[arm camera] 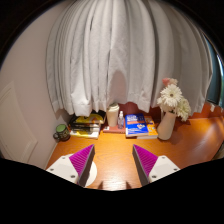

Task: Arrange mouse

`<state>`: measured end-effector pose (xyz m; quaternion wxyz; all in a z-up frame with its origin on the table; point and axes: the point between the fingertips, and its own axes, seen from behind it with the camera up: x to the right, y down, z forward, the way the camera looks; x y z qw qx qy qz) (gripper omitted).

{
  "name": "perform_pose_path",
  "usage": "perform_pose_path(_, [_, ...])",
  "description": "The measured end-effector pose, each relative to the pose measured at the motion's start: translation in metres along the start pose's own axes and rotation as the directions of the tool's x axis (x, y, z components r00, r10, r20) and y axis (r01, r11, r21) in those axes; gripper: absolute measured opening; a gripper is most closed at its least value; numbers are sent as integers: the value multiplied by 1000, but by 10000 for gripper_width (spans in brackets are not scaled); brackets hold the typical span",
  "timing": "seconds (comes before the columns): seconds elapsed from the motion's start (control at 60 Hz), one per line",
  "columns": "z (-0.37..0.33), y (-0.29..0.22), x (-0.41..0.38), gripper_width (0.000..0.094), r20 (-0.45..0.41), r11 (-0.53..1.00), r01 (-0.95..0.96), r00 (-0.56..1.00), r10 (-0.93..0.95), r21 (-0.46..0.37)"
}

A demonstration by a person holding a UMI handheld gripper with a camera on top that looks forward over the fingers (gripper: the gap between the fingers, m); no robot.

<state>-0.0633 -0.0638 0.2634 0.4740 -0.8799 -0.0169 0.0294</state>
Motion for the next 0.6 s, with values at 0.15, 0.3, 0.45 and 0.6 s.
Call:
perform_pose_path(0.15, [-9, 4, 15, 749, 7, 1000, -22, 1000, 22, 2])
perform_pose_path(0.3, [-12, 16, 17, 749, 19, 1000, -11, 1000, 11, -18])
perform_pose_path(0.45, [-11, 25, 18, 749, 13, 1000, -1, 1000, 2, -31])
perform_pose_path(0.6, [-8, 33, 9, 748, 17, 999, 12, 1000, -11, -47])
